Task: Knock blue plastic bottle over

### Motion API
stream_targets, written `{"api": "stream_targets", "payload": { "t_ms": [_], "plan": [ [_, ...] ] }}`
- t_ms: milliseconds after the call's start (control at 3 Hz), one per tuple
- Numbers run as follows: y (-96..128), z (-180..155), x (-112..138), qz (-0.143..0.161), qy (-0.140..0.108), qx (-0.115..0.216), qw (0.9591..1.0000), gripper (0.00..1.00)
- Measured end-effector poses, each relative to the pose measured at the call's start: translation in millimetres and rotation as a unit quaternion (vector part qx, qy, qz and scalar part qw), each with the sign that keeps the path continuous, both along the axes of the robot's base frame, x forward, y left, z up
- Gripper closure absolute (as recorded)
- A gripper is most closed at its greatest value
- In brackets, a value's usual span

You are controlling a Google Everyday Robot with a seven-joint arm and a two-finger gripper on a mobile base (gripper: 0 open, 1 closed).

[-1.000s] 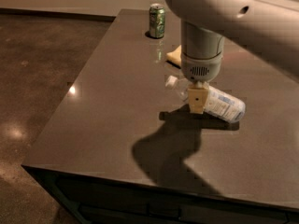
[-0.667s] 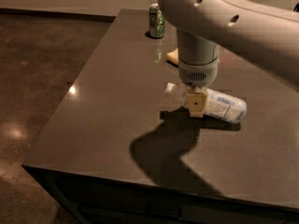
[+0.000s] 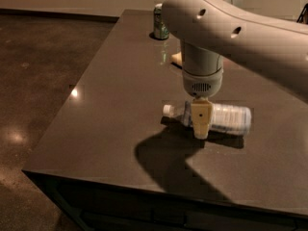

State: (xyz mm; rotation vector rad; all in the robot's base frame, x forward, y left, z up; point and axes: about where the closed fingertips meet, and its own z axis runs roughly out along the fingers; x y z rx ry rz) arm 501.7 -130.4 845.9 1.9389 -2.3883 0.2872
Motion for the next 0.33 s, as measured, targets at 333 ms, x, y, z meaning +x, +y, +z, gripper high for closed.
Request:
{"api": "stream_targets", "payload": {
  "t_ms": [333],
  "plan": [
    [0.0, -0.3, -0.1, 0.0, 0.0, 0.0, 1.0, 0.0]
  ]
}}
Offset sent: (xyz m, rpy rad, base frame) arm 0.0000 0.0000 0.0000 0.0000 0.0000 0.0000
